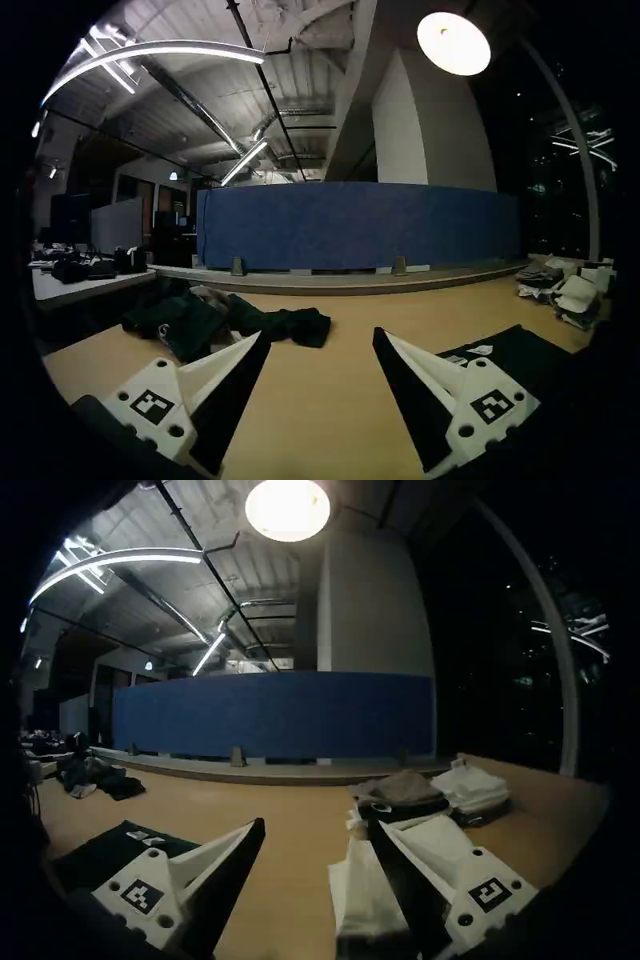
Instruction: Fold towel
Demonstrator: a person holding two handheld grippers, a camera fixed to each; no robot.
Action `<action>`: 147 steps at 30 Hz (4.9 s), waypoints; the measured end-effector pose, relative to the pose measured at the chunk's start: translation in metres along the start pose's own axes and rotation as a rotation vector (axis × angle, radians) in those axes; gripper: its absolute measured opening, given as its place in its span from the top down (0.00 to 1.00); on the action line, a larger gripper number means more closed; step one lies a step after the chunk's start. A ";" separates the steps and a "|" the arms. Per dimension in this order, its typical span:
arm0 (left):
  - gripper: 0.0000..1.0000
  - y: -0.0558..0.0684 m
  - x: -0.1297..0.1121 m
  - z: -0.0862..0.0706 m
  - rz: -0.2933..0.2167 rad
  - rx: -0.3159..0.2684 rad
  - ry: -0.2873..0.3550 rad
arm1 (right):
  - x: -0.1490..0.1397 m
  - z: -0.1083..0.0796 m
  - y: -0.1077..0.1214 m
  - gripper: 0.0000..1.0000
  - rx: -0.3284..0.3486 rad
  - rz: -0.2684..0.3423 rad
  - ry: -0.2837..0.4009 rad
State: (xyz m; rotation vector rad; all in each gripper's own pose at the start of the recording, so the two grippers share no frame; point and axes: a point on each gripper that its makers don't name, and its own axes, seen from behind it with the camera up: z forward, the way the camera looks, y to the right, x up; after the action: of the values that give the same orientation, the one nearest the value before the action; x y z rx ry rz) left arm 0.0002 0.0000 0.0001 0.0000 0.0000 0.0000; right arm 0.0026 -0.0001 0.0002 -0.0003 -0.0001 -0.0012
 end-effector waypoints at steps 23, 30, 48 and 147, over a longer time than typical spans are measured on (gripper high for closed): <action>0.05 -0.002 0.034 -0.003 0.006 0.017 0.008 | 0.039 -0.012 -0.002 0.00 -0.008 -0.002 0.011; 0.05 0.001 0.105 -0.011 -0.020 0.007 0.029 | 0.103 -0.026 -0.010 0.00 -0.002 -0.013 0.006; 0.05 0.023 0.193 -0.025 0.006 -0.070 -0.037 | 0.200 -0.044 -0.009 0.00 0.019 -0.044 -0.035; 0.08 0.149 -0.125 -0.169 0.298 -0.763 -0.797 | -0.118 -0.173 -0.128 0.16 0.601 -0.300 -0.823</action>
State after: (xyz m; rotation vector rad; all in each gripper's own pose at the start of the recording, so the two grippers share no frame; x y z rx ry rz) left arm -0.1245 0.1492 -0.1690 -0.7626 -0.7967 0.2983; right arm -0.1152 -0.1279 -0.1731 0.6006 -0.8240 -0.3008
